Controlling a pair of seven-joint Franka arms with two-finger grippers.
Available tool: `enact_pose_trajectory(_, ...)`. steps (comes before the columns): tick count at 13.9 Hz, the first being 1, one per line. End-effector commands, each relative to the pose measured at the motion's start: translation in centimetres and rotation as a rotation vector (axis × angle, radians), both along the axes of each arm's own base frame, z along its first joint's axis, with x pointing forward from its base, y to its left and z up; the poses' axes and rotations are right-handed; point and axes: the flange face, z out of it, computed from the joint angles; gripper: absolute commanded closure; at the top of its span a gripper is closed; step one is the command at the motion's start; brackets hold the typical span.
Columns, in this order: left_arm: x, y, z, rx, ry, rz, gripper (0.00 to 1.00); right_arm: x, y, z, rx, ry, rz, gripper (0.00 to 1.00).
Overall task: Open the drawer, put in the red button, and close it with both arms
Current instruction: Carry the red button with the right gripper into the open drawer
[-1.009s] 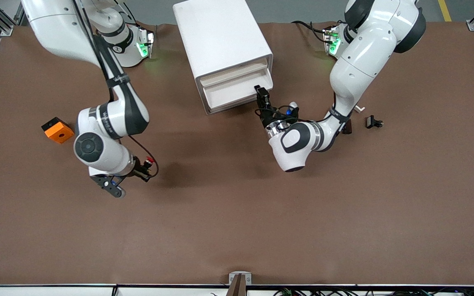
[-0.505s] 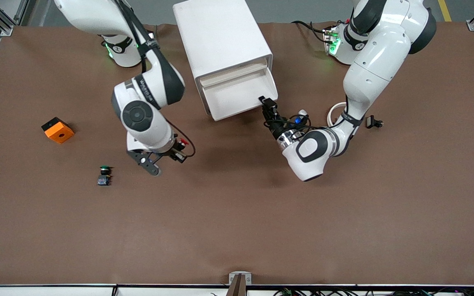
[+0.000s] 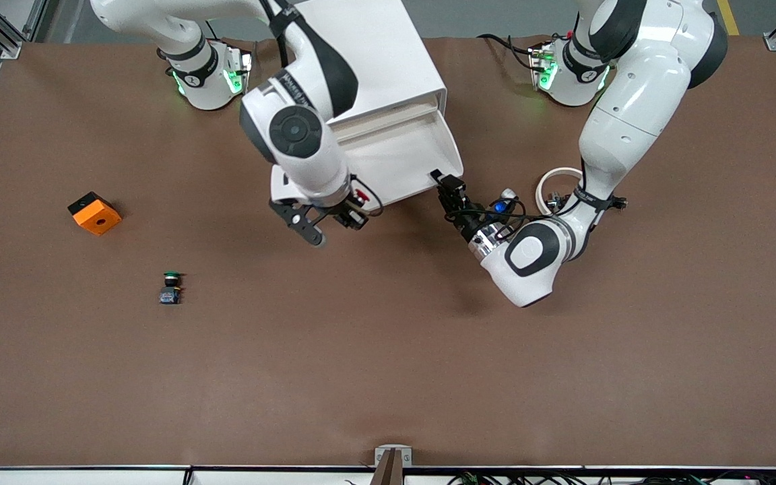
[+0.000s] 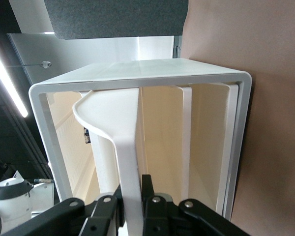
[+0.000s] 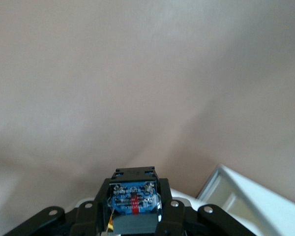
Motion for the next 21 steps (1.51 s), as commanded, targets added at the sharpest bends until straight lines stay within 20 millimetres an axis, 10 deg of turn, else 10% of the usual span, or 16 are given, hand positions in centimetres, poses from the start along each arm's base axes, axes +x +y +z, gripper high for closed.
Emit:
enact_pose_trajectory(1, 0.5, 0.1, 0.4, -0.015, 0.006, 0.027, 0.84, -3.9, 3.8, 0.3, -0.019, 0.013, -0.015, 1.0)
enact_pose_trajectory(4, 0.2, -0.3, 0.0, -0.013, 0.011, 0.018, 0.59, -7.4, 6.8, 0.2, -0.036, 0.017, -0.057, 1.0)
enact_pose_trajectory(7, -0.1, -0.5, 0.0, -0.009, 0.008, 0.006, 0.0, -10.2, 9.2, -0.4, -0.058, 0.007, -0.078, 1.0)
enact_pose_trajectory(21, 5.7, 1.5, 6.9, -0.262, -0.465, -0.144, 0.0, -13.5, 13.8, -5.4, -0.056, -0.064, -0.159, 1.0)
